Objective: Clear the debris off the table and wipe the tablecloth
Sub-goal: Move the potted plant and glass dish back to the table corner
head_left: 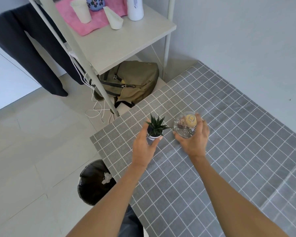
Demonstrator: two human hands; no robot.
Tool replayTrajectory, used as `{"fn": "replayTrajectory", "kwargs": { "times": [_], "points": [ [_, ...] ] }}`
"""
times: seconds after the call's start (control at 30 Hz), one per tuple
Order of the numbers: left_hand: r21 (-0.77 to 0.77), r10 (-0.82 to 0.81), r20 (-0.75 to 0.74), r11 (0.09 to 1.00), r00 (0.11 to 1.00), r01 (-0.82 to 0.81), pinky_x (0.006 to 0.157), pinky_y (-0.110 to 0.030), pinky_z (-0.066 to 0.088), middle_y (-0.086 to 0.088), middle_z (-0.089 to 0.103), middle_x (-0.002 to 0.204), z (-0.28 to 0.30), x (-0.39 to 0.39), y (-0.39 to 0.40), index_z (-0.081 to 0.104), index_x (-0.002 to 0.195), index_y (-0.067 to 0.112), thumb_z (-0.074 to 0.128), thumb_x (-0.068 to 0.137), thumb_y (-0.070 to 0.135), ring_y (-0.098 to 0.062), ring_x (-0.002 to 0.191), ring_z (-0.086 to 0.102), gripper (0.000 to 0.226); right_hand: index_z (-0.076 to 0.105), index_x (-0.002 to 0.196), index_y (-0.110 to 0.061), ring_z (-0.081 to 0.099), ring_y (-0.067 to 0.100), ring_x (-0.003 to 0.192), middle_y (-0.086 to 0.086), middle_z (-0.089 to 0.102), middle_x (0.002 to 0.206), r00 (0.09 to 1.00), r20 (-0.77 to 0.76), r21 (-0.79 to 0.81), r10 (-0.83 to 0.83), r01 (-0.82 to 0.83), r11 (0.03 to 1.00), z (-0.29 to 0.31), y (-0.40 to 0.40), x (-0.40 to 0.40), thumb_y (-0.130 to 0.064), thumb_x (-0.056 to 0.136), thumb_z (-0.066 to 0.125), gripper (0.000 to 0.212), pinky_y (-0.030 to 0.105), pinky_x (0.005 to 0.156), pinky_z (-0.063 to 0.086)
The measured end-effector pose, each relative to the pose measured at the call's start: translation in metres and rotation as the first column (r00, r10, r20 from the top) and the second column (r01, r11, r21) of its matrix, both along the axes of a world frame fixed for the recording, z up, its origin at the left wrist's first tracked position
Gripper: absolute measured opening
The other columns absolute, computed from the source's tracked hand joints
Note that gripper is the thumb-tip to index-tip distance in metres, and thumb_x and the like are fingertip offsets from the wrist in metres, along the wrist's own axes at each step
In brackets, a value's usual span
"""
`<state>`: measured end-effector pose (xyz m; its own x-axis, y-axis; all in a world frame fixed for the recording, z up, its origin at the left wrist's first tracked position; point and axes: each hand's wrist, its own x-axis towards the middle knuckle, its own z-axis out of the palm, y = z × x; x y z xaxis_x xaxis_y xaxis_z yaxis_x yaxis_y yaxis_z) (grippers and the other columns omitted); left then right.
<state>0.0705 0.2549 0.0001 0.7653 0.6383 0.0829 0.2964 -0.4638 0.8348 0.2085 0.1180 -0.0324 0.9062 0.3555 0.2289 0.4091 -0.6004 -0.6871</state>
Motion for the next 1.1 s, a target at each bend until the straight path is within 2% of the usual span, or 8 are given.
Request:
{"fn": "replayTrajectory", "kwargs": {
  "times": [0.1,0.17,0.27,0.4,0.53,0.83,1.0,1.1],
  "points": [
    [0.007,-0.022,-0.030,1.000,0.999,0.022,0.094,-0.003,0.038,0.000,0.064,0.122,0.005,0.000,-0.007,0.049,0.134,0.010,0.072,0.084,0.032,-0.007,0.115,0.057,0.060,0.039,0.136,-0.011,0.047,0.029,0.114,0.013,0.051,0.121,0.998,0.013,0.037,-0.069,0.068,0.997,0.005,-0.021,-0.014,-0.052,0.059,0.077,0.096,0.034,0.108,0.026],
    [0.000,-0.039,-0.039,0.999,0.998,0.039,0.091,0.003,0.033,0.001,0.062,0.124,0.008,0.002,-0.014,0.048,0.135,0.012,0.072,0.083,0.032,-0.002,0.115,0.053,0.061,0.038,0.136,-0.011,0.047,0.028,0.112,0.013,0.051,0.120,0.992,0.014,0.068,-0.123,0.122,0.990,0.010,-0.037,-0.024,-0.049,0.059,0.078,0.095,0.034,0.107,0.026],
    [0.012,-0.086,-0.050,0.996,0.995,0.086,0.096,-0.007,0.036,0.000,0.061,0.127,0.012,0.010,-0.031,0.047,0.136,0.013,0.071,0.084,0.036,-0.010,0.119,0.054,0.062,0.037,0.137,-0.013,0.046,0.026,0.109,0.012,0.050,0.116,0.980,0.005,0.090,-0.198,0.197,0.976,0.017,-0.066,-0.036,-0.043,0.059,0.083,0.096,0.035,0.105,0.029],
    [0.008,-0.193,-0.033,0.981,0.981,0.194,0.099,-0.017,0.042,0.002,0.061,0.128,0.019,0.026,-0.065,0.048,0.136,0.014,0.071,0.084,0.034,-0.011,0.119,0.055,0.060,0.038,0.137,-0.013,0.047,0.027,0.107,0.011,0.050,0.114,0.952,0.010,0.090,-0.305,0.303,0.949,0.025,-0.111,-0.045,-0.047,0.061,0.080,0.094,0.030,0.102,0.028],
    [0.016,-0.311,-0.006,0.950,0.950,0.311,0.096,-0.030,0.050,0.005,0.063,0.124,0.017,0.044,-0.101,0.048,0.134,0.017,0.072,0.083,0.036,-0.010,0.115,0.059,0.060,0.039,0.137,-0.010,0.046,0.025,0.108,0.011,0.050,0.114,0.903,0.038,0.089,-0.427,0.423,0.902,0.034,-0.159,-0.052,-0.046,0.062,0.079,0.093,0.039,0.103,0.033],
    [0.017,-0.508,0.008,0.862,0.862,0.507,0.089,-0.030,0.051,0.007,0.065,0.119,0.017,0.077,-0.176,0.048,0.134,0.017,0.073,0.081,0.037,-0.012,0.108,0.061,0.062,0.038,0.137,-0.010,0.045,0.025,0.107,0.011,0.050,0.113,0.787,0.054,0.072,-0.614,0.610,0.789,0.033,-0.239,-0.067,-0.050,0.061,0.074,0.093,0.042,0.103,0.033],
    [0.037,-0.580,0.006,0.814,0.814,0.580,0.088,-0.035,0.052,0.006,0.066,0.117,0.012,0.095,-0.208,0.049,0.132,0.017,0.074,0.081,0.037,-0.014,0.107,0.062,0.061,0.038,0.138,-0.011,0.047,0.028,0.108,0.010,0.050,0.114,0.714,0.042,0.059,-0.699,0.696,0.715,0.022,-0.263,-0.062,-0.051,0.063,0.077,0.093,0.045,0.105,0.032],
    [0.046,-0.610,0.032,0.792,0.791,0.609,0.085,-0.030,0.052,0.004,0.067,0.115,0.009,0.105,-0.228,0.050,0.132,0.016,0.075,0.080,0.035,-0.014,0.103,0.063,0.060,0.036,0.139,-0.013,0.047,0.030,0.111,0.012,0.051,0.116,0.681,0.023,0.062,-0.732,0.730,0.681,0.013,-0.275,-0.056,-0.052,0.063,0.077,0.095,0.044,0.107,0.029]
  ]
}}
